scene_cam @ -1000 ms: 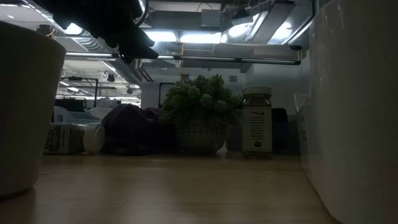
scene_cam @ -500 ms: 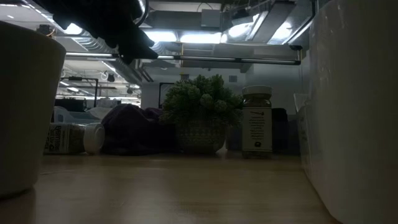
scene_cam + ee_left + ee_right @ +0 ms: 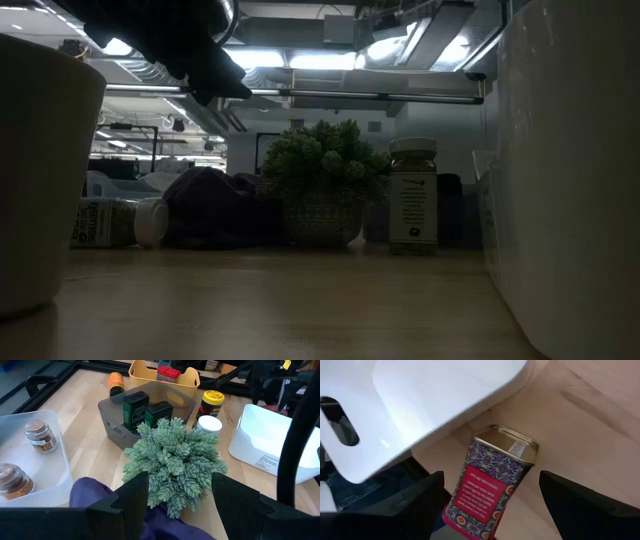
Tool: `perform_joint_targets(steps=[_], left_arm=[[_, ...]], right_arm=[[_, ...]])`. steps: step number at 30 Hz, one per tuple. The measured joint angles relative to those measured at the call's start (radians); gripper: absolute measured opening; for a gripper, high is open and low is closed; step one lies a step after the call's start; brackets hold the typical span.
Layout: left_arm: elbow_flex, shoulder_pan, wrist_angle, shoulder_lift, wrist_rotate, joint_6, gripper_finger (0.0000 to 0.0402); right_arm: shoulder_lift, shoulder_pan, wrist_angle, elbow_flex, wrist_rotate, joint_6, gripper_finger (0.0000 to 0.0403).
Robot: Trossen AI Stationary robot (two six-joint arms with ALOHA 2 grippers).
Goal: Sort spices by type
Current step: Put the red seasoning can into the orange bin
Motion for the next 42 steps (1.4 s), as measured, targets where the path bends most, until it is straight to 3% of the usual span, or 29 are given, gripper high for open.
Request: perform_joint_targets(steps=[18, 24, 33, 42], left_arm=[[0.000, 0.000, -0.011, -0.001, 0.000, 0.015, 0.0200], [0.000, 0.000, -0.011, -0.001, 0.000, 0.015, 0.0200], [0.000, 0.000, -0.011, -0.001, 0.000, 0.015, 0.0200], [0.000, 0.000, -0.013, -0.001, -0.001, 0.015, 0.0200]], right_arm=[[0.040, -0.002, 0.002, 0.000, -0.005, -0.007, 0.0326], [0.040, -0.002, 0.042, 0.000, -0.098, -0.005, 0.0326], [0.040, -0.002, 0.059, 0.000, -0.111, -0.006, 0.0326], [0.103, 0.006, 0.047, 0.000, -0.245, -0.056, 0.0326]])
